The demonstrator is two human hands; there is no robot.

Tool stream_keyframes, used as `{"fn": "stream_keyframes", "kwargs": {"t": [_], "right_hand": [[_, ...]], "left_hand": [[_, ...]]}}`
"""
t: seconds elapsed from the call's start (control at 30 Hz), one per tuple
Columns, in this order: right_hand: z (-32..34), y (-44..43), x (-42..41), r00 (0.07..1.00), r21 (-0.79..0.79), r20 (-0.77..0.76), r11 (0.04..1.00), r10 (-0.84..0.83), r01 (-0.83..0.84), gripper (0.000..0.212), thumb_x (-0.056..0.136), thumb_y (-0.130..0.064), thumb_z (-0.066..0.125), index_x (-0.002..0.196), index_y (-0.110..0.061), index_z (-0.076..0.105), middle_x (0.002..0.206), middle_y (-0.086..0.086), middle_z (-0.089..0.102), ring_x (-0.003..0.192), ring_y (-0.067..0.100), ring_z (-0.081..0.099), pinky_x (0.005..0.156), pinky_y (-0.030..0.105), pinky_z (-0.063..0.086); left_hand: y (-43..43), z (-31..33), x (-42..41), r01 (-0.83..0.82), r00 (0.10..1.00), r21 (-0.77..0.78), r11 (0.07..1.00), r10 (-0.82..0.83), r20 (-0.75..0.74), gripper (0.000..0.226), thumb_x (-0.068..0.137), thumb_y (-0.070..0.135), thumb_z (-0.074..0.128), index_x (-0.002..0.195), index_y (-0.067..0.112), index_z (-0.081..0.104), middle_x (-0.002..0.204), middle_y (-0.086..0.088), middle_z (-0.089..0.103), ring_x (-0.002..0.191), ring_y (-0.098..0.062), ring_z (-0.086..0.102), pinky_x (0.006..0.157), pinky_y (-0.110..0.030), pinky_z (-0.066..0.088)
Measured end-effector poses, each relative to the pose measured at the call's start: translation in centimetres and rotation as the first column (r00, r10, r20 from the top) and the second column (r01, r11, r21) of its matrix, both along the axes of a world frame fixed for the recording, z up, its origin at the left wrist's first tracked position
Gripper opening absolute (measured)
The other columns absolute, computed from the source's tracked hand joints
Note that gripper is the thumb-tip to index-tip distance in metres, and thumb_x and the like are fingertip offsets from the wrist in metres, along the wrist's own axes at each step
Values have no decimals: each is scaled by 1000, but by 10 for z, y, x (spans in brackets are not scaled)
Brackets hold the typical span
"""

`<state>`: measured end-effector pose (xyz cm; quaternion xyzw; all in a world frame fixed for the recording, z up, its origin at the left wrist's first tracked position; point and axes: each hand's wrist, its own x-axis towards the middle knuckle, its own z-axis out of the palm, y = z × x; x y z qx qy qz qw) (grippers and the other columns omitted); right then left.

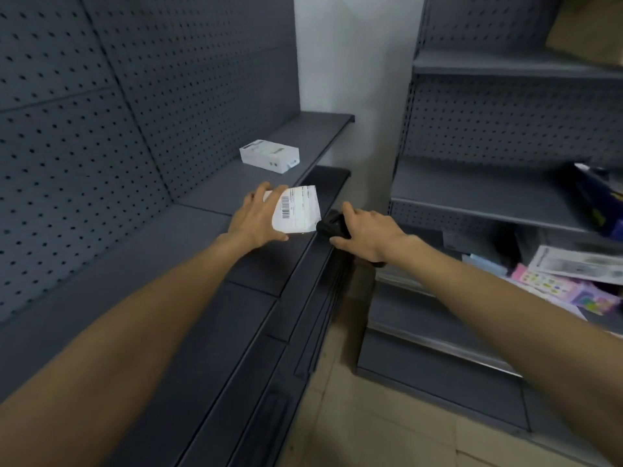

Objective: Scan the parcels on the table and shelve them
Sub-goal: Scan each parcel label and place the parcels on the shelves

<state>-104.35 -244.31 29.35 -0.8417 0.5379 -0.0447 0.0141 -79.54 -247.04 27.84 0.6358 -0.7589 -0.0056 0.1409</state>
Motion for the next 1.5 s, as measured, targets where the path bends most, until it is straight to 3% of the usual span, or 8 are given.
{"fn": "stream_keyframes", "kwargs": {"t": [0.27,0.5,0.6,0.7,0.93,1.07,1.17,1.5], "right_hand": [[17,-194,61,986,-54,-8,984,167,-167,63,96,-56,51,136,-11,32,134,17,55,111,38,58,75,41,40],[37,-344,96,968,-58,8,966,251,-251,53,96,-52,53,124,-11,35,126,16,58,106,36,59,74,40,41],[36,-387,105,969,-46,38,969,246,-244,51,95,-50,54,121,-10,36,127,17,58,108,36,59,76,40,40],[29,-411,108,971,-4,49,973,233,-233,52,95,-50,55,123,-10,36,128,18,57,109,37,59,79,42,41],[21,-433,107,966,21,42,966,257,-258,48,96,-49,55,118,-11,34,125,17,59,107,36,60,77,39,41],[24,-429,109,963,5,19,963,270,-270,45,96,-50,54,109,-14,30,124,16,59,107,36,60,76,39,40],[28,-415,114,960,-2,15,960,279,-279,47,96,-51,54,115,-13,34,124,16,59,106,36,60,76,39,42],[47,-247,216,839,-60,6,837,545,-543,64,98,-51,50,140,-7,29,134,21,52,113,40,57,82,43,45]], "left_hand": [[-138,2,80,-192,981,14,981,192,1,108,76,44,81,157,26,12,154,-11,18,138,-37,26,109,-50,35],[-244,14,131,-167,986,235,957,166,24,100,85,36,75,157,33,5,163,-1,3,146,-28,19,115,-44,28],[-273,19,142,-162,986,330,930,161,31,89,89,23,72,156,35,15,165,-3,8,150,-25,11,120,-45,15],[-288,25,144,-116,993,334,935,106,48,81,88,8,70,154,29,28,162,-2,23,148,-26,21,119,-43,20],[-305,20,127,-133,990,237,962,117,81,83,89,-10,57,154,34,29,163,1,21,147,-25,24,113,-39,28],[-303,13,119,-224,968,182,957,196,158,79,93,0,55,153,42,26,163,6,19,134,-28,40,101,-44,44],[-285,13,114,-292,945,111,950,269,185,70,95,12,58,153,36,27,160,5,23,139,-28,33,100,-48,43],[-55,17,172,-577,804,121,807,537,255,65,100,36,54,155,30,21,159,-2,26,142,-30,30,112,-48,34]]}}
